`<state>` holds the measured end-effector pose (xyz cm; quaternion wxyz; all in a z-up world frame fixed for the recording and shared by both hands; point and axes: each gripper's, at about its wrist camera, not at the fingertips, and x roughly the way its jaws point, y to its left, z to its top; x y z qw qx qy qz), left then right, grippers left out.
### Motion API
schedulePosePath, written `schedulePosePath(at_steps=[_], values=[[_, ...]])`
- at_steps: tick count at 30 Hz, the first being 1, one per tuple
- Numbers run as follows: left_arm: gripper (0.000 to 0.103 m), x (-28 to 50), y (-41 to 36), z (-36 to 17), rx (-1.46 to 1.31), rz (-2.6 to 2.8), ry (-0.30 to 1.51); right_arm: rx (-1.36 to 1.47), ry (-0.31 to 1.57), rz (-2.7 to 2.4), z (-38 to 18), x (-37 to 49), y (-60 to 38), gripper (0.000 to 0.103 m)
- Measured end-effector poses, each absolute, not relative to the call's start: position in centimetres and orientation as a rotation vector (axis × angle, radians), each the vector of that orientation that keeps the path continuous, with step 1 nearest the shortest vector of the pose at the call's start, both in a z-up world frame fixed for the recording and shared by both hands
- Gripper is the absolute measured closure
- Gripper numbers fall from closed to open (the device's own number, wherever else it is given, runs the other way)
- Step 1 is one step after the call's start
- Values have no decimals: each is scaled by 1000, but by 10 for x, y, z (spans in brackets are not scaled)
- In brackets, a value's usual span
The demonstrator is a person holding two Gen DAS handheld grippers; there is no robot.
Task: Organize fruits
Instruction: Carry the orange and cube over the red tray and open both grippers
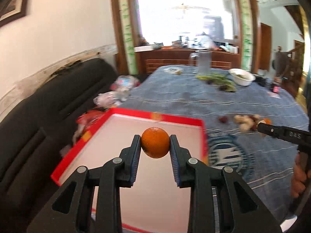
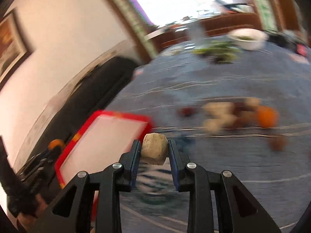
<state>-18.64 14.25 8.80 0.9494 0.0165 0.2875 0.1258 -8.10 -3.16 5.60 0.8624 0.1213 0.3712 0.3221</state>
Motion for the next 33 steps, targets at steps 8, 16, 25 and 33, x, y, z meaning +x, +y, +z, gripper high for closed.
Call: schedulePosePath(at_steps=[8,16,25,33], values=[[72,-178,173,62,8,319,660,158,843,791,41,-93,38,75],[71,-184,190,45,41,390,695,90,859,809,20,-97,59,75],[70,-179,196,34,38,409,744,31,834,851,18,-106,70,74],[31,-183,182,43,60,417,712,144,785,872,33,-103,44,57]])
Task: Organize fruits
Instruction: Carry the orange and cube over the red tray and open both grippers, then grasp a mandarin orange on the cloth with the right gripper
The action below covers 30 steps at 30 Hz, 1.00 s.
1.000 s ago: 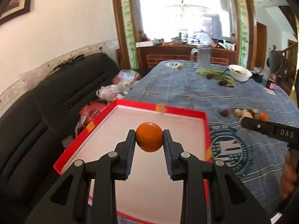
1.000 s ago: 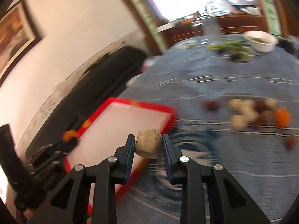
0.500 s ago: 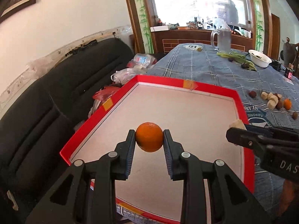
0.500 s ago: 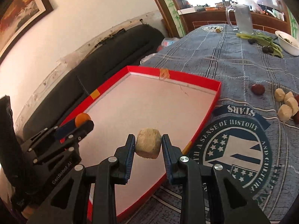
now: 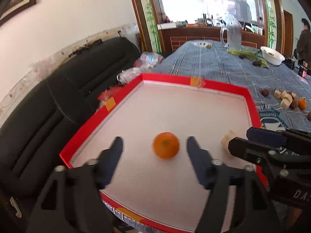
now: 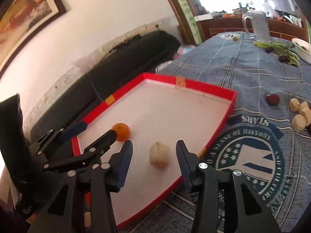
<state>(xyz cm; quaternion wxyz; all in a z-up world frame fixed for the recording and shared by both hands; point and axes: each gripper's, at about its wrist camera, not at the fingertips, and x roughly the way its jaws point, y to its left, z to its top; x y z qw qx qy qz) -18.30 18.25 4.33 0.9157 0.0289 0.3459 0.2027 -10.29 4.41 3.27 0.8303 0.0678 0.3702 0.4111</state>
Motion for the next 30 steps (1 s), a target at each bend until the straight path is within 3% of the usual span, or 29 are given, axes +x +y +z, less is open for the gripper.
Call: schedulePosePath(at_steps=[7,20,30], values=[[22,-191,150,69,121,363,615,224,734,781,48,-100,-20,57],[15,-177,61,80,185,99,635,406,672,216,51,-98,-270,56],[15,-151,-4,77,193,-82,697,410,801,233,23,-80,-291,56]])
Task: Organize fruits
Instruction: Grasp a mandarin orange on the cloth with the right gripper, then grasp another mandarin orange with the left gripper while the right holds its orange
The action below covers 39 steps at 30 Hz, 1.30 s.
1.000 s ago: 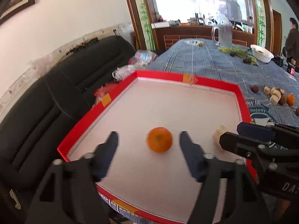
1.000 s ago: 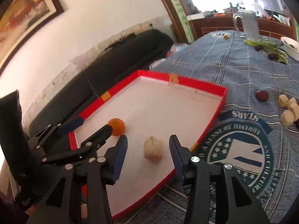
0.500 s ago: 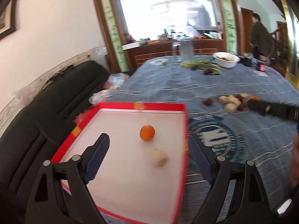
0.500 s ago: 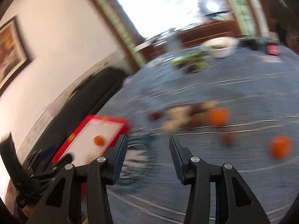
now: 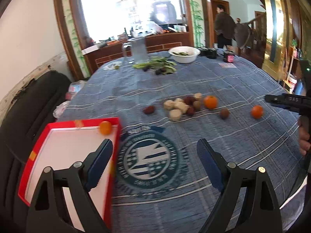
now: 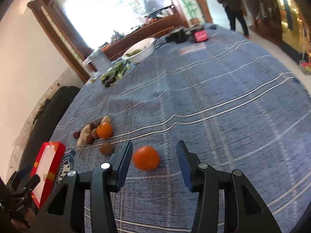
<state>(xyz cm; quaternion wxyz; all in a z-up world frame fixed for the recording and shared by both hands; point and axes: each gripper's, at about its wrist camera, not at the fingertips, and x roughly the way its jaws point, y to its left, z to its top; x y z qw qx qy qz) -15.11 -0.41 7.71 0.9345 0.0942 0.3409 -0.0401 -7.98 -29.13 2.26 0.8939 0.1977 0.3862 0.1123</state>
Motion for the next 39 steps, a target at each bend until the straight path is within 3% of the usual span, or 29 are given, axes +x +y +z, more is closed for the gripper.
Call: schedulePosePath(at_steps=[10,15,21,26,30,36,37,39], values=[[15,-119,-55,67,241,-160,727,321,892,261,7,-65,-272,56],[15,-76,-74,63,202,-180,769,356,899,263,4,-63,-278,69],[15,-19,-105,49,193,-209,851,363,899,268,5,-65,-279,69],[35,7,-132,27,283,-228,901,369,900,270,6,-65,-278,69],[40,15,-136,17,291,-242,934,369,900,270,6,-65,-278,69],[57,16,-144,10,334,-271,926,372,900,271,6,-65,-278,69],[64,15,-145,10,341,-278,922,374,900,272,6,-65,-278,69],[66,13,-149,10,354,-280,919,375,899,277,6,-65,-277,70]])
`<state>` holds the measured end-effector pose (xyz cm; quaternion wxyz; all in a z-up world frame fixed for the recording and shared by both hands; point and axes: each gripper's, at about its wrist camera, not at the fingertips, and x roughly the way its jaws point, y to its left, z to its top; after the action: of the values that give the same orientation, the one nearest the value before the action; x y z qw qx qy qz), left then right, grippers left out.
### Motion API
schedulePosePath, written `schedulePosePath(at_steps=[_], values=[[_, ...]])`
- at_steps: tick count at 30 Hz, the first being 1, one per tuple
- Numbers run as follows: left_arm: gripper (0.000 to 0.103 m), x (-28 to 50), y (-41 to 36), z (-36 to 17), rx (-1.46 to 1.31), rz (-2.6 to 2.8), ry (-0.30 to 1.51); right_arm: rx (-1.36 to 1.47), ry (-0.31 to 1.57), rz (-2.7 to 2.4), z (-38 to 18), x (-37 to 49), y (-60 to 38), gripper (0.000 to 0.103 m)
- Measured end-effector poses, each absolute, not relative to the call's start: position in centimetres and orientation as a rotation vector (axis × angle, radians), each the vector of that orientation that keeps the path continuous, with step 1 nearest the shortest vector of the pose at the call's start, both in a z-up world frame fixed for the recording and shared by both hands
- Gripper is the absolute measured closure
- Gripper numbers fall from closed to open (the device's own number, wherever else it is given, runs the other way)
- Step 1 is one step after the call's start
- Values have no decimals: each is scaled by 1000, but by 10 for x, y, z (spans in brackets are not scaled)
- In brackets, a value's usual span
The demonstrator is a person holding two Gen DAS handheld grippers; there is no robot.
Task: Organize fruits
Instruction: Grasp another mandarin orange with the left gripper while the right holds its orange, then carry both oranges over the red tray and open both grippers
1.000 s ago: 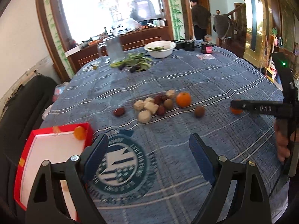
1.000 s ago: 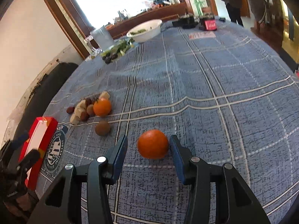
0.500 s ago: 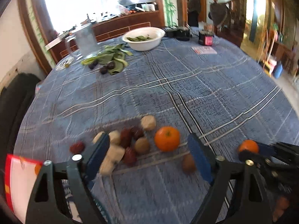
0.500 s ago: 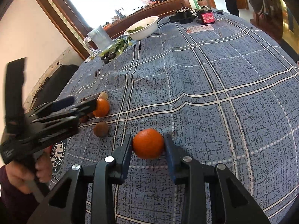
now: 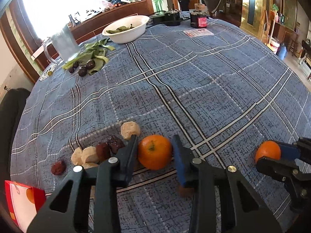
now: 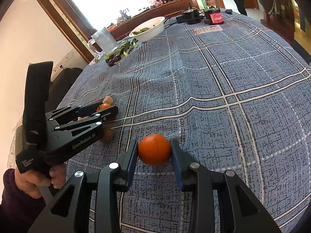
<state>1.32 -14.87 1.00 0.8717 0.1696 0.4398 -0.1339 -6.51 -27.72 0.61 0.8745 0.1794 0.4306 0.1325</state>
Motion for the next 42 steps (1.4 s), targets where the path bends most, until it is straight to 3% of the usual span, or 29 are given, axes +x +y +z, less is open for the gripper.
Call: schedulePosePath(at_steps=[6,14,21,30,42], values=[[67,8,-142,14,317,-274,912,368,856,316,12,-69,-274,71],[67,-48,-115,65,255,-236,720,391,729,266,26,-78,-285,71],[67,-109,-64,102,197,-180,584,473,716,148,22,-73,-308,71],[67,-158,10,116,116,-83,533,504,684,56,22,-81,-319,71],[66,-187,116,120,3,155,512,346,696,432,62,-82,-156,71]])
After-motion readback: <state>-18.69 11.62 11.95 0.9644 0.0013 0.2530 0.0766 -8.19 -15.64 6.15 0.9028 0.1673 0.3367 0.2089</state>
